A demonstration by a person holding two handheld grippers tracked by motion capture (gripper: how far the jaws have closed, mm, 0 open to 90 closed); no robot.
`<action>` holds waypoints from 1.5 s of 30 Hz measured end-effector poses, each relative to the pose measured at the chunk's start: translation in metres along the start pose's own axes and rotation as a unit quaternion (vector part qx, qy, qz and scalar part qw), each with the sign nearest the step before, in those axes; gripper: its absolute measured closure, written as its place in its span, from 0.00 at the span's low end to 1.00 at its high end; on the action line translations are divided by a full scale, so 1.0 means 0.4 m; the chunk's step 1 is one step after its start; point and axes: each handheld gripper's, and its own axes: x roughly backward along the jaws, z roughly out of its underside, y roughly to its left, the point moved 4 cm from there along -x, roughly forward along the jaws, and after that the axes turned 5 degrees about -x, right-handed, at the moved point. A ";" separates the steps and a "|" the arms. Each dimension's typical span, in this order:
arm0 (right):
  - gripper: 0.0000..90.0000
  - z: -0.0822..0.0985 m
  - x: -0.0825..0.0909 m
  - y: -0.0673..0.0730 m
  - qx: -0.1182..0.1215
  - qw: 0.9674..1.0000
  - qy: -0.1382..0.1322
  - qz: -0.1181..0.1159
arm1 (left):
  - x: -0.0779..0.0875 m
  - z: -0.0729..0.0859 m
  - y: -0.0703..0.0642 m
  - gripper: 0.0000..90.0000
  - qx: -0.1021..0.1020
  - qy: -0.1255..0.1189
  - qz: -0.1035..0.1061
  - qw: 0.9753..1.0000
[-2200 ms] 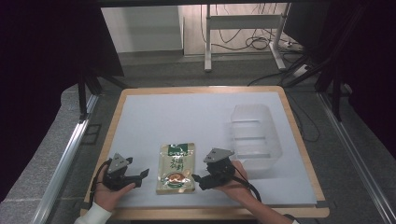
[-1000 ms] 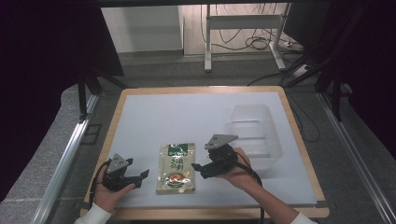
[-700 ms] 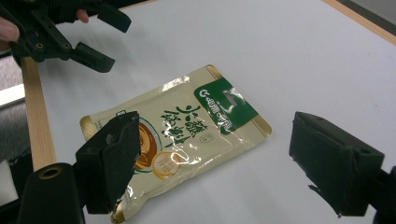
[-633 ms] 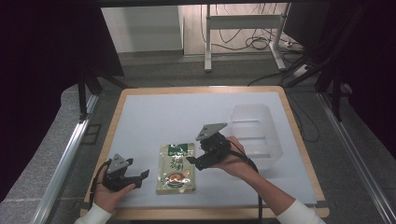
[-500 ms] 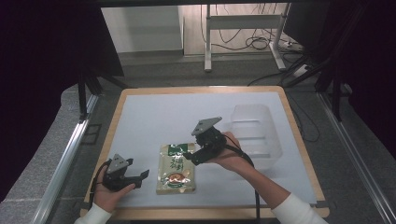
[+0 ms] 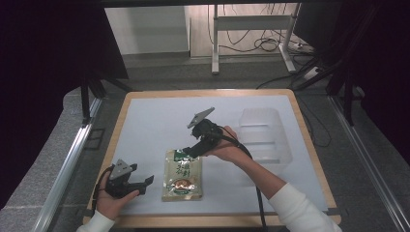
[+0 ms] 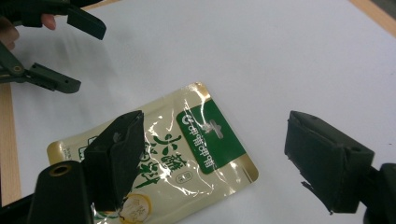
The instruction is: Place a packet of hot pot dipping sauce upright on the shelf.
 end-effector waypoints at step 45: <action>0.35 0.054 -0.225 -0.101 -0.047 0.980 0.182 -0.067 | 0.001 0.000 -0.001 0.21 -0.004 0.001 0.002 1.000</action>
